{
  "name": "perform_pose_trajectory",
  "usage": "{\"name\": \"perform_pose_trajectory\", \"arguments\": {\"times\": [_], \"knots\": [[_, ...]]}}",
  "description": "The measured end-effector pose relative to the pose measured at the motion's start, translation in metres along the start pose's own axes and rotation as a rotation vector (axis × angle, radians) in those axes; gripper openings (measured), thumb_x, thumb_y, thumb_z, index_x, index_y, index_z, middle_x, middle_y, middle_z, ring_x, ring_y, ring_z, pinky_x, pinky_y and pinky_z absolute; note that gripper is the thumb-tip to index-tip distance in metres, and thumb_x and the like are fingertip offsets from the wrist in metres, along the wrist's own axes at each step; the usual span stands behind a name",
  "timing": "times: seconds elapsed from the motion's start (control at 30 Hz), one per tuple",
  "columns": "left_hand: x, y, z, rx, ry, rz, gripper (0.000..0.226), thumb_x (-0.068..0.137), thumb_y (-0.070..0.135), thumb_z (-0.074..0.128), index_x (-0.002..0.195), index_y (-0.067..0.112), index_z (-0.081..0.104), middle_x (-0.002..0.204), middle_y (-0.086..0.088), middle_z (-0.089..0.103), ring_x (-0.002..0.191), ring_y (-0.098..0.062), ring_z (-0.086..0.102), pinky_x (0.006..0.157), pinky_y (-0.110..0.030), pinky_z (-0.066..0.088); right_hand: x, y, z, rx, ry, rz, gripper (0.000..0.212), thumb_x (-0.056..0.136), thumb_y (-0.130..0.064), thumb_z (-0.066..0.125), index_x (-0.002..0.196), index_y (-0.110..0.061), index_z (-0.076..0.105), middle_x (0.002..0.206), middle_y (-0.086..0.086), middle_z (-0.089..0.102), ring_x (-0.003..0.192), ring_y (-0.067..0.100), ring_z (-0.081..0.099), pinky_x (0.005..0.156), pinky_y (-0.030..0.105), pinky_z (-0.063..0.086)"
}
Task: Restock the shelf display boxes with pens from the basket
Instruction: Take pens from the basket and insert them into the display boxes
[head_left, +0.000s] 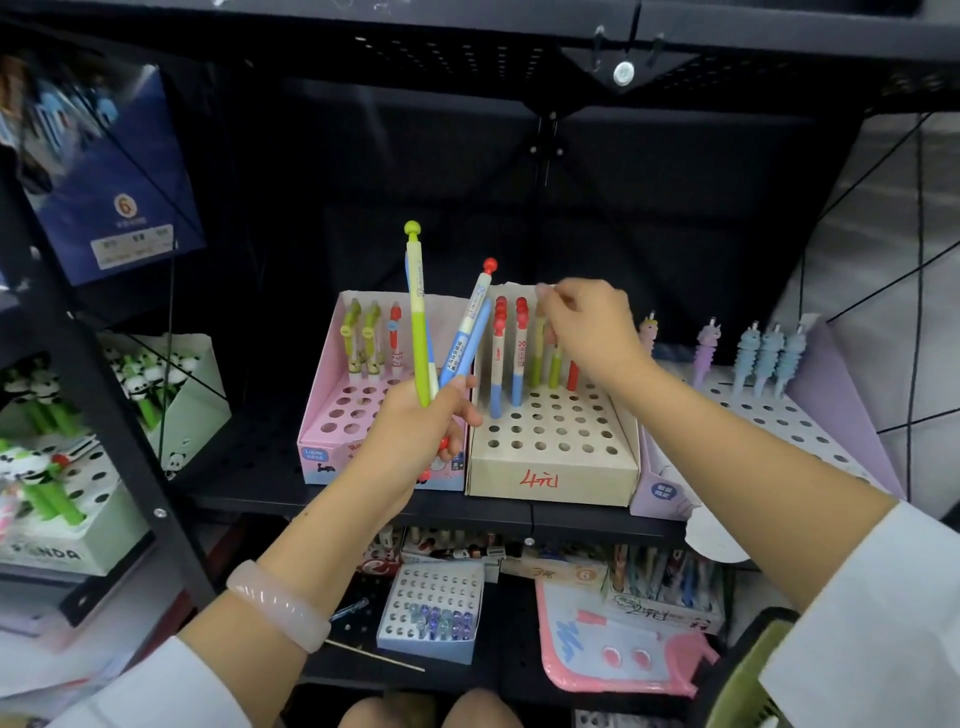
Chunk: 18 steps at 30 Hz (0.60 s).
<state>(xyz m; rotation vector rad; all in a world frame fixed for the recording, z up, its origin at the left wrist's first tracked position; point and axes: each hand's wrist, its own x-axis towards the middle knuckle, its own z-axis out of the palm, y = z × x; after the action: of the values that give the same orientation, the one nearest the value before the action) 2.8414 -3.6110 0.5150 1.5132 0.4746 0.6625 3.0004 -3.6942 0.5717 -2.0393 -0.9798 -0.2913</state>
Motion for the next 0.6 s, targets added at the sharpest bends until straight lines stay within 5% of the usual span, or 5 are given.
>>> {"name": "perform_pose_trajectory", "arguments": {"times": [0.23,0.37,0.47,0.6], "knots": [[-0.003,0.005,0.011,-0.01,-0.031,-0.001,0.023,0.098,0.03,0.043,0.092,0.018,0.062,0.056,0.007,0.064,0.036,-0.006,0.043,0.032,-0.017,0.025,-0.026,-0.028,0.003,0.511,-0.417,0.135,0.02,0.095,-0.024,0.051,0.089,-0.012,0.066,0.072,-0.003,0.064,0.06,0.003,0.057,0.054,0.014,0.047],[-0.006,0.009,0.014,-0.078,-0.031,-0.02,0.022,0.099,0.027,0.042,0.092,0.015,0.06,0.062,0.002,0.069,0.04,-0.008,0.053,0.031,-0.019,0.036,-0.033,-0.027,0.004,0.509,-0.3,0.117,0.013,0.093,-0.018,0.055,0.103,-0.01,0.059,0.076,0.0,0.062,0.058,0.004,0.057,0.054,0.015,0.047],[-0.006,0.014,0.014,-0.285,-0.03,-0.086,0.023,0.099,0.021,0.041,0.093,0.005,0.057,0.067,-0.004,0.072,0.056,-0.016,0.068,0.053,-0.025,0.057,-0.039,-0.019,0.001,0.082,-0.016,-0.352,0.013,0.088,-0.009,0.057,0.101,-0.012,0.059,0.083,-0.004,0.056,0.066,0.008,0.052,0.06,0.022,0.045],[-0.008,0.019,0.012,-0.324,-0.07,-0.131,0.028,0.099,0.02,0.041,0.1,-0.001,0.059,0.074,-0.01,0.073,0.067,-0.024,0.071,0.06,-0.03,0.059,-0.047,-0.014,0.0,-0.363,0.049,-0.869,0.025,0.072,0.001,0.072,0.096,-0.006,0.067,0.085,0.011,0.059,0.069,0.023,0.054,0.043,0.026,0.038]]}}
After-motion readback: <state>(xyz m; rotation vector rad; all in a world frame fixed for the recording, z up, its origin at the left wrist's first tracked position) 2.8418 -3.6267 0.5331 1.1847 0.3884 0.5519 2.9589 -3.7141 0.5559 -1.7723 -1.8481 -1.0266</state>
